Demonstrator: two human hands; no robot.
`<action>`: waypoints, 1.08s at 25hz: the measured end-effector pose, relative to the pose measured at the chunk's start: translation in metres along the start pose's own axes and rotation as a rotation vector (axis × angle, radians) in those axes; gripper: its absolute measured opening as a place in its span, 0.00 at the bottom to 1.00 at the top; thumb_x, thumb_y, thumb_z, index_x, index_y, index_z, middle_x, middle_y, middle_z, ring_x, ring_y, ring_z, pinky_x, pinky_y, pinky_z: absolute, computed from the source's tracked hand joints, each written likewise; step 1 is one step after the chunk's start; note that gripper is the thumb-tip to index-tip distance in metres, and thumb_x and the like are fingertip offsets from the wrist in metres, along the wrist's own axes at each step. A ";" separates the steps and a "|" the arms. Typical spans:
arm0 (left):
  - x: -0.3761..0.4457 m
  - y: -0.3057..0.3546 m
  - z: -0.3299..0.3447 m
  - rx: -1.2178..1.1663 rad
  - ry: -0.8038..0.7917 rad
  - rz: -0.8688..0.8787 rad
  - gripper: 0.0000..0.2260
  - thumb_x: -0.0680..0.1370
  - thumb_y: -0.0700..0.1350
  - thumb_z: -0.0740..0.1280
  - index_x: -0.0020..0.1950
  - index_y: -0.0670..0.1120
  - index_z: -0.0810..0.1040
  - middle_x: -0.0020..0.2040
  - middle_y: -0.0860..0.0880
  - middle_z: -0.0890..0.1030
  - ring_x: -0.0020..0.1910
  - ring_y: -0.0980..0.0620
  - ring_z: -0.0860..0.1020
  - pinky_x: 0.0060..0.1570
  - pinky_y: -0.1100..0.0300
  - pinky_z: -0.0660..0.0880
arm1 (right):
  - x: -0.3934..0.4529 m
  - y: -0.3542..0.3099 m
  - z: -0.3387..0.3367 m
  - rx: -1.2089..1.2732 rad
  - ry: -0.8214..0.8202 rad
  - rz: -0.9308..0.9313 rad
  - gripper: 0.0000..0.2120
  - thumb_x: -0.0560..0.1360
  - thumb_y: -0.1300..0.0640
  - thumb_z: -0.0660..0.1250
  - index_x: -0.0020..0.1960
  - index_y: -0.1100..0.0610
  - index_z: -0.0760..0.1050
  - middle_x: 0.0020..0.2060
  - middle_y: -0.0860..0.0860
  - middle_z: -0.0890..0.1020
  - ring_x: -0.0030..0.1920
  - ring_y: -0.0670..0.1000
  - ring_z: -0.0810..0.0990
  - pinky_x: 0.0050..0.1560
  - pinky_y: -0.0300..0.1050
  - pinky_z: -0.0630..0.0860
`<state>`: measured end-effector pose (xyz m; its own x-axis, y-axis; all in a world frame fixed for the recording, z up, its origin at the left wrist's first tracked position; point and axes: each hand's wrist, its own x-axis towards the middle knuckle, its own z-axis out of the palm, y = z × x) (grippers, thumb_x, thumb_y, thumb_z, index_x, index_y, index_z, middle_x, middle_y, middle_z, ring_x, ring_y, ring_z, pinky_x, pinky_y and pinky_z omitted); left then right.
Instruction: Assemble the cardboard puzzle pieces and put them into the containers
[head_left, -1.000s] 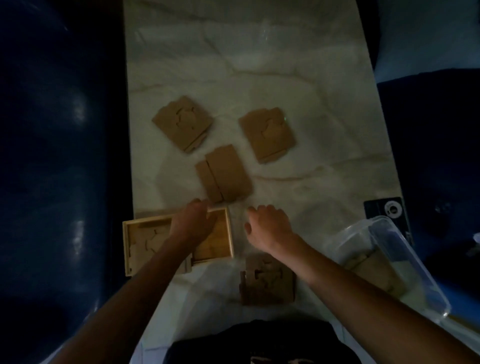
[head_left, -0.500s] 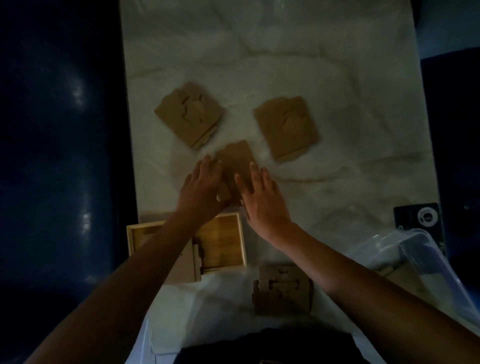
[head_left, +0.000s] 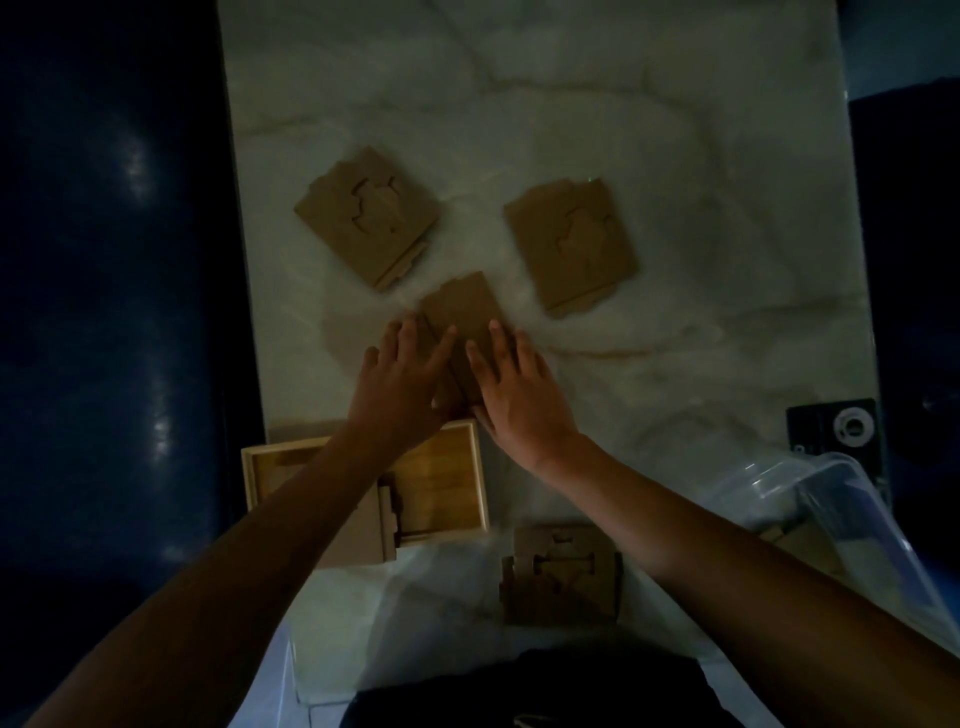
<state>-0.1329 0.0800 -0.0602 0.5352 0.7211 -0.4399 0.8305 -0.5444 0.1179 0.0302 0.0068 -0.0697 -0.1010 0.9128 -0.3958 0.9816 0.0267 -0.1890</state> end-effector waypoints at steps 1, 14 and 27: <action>-0.002 0.000 -0.002 0.005 0.007 -0.002 0.45 0.68 0.69 0.68 0.78 0.52 0.55 0.76 0.34 0.57 0.73 0.31 0.59 0.66 0.36 0.67 | 0.000 0.000 -0.003 0.012 -0.011 -0.011 0.36 0.78 0.43 0.63 0.79 0.54 0.54 0.78 0.65 0.55 0.74 0.69 0.59 0.70 0.63 0.66; -0.033 0.048 -0.039 -0.186 0.022 -0.104 0.43 0.66 0.72 0.67 0.75 0.55 0.60 0.73 0.38 0.59 0.70 0.36 0.61 0.64 0.42 0.69 | -0.034 0.003 -0.026 0.041 -0.038 -0.003 0.45 0.74 0.48 0.70 0.80 0.52 0.45 0.78 0.66 0.50 0.76 0.68 0.53 0.74 0.62 0.60; -0.087 0.082 -0.015 -0.205 0.095 -0.068 0.33 0.76 0.50 0.66 0.77 0.56 0.55 0.70 0.40 0.66 0.65 0.39 0.70 0.59 0.47 0.74 | -0.073 0.026 -0.028 -0.055 0.045 -0.061 0.39 0.66 0.55 0.76 0.75 0.52 0.66 0.72 0.63 0.69 0.68 0.67 0.69 0.66 0.64 0.67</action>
<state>-0.1091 -0.0202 0.0012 0.4813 0.7955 -0.3681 0.8738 -0.4022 0.2734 0.0678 -0.0474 -0.0203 -0.1549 0.9260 -0.3443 0.9814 0.1042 -0.1612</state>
